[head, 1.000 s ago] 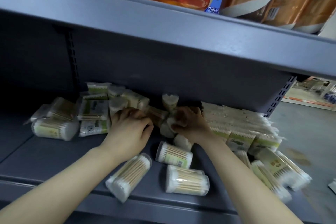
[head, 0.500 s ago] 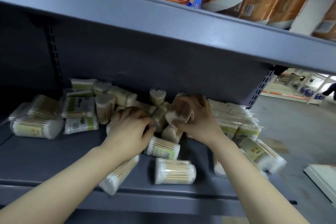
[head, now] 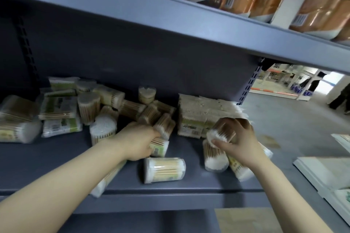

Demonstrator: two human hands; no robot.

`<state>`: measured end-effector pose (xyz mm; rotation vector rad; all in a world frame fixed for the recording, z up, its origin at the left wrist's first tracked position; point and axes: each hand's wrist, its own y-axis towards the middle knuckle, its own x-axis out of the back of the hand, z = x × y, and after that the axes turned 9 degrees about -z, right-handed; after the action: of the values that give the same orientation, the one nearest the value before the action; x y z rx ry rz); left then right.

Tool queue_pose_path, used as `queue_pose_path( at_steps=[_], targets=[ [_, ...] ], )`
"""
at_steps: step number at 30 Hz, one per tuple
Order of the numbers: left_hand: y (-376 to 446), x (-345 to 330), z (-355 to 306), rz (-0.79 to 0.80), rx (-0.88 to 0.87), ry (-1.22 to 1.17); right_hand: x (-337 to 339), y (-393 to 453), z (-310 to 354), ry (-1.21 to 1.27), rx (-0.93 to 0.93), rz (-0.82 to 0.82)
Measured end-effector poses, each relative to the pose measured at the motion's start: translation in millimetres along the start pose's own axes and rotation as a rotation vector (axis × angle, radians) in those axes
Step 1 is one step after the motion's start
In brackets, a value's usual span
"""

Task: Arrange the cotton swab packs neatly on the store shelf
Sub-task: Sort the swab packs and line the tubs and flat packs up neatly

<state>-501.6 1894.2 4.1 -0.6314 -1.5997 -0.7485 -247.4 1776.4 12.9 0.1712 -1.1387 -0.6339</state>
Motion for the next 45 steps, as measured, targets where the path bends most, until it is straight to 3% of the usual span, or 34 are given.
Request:
queue_pose_path(
  at_steps=[15,23,34,39,45],
  targets=[
    [22.3,6.1,-46.2,-0.108,0.088,-0.243,2.0,-0.7,-7.9,-0.062,0.010,-0.017],
    [45.6,-15.6,-88.3,-0.175,0.179,-0.188,1.1,-6.4,-3.5,-0.058,0.031,-0.051],
    [-16.7,-12.6,-44.7,-0.443,0.266,-0.380,-19.3,-4.8,35.0,0.001,0.131,-0.078],
    [-52.2,-28.7,-46.5,-0.406,0.217,-0.473,-24.7,-1.3,50.0,-0.035,0.197,-0.100],
    [-35.9,-46.1,-70.1,-0.420,0.239,-0.548,-18.1,1.0,50.1,0.000,0.183,-0.093]
  ],
)
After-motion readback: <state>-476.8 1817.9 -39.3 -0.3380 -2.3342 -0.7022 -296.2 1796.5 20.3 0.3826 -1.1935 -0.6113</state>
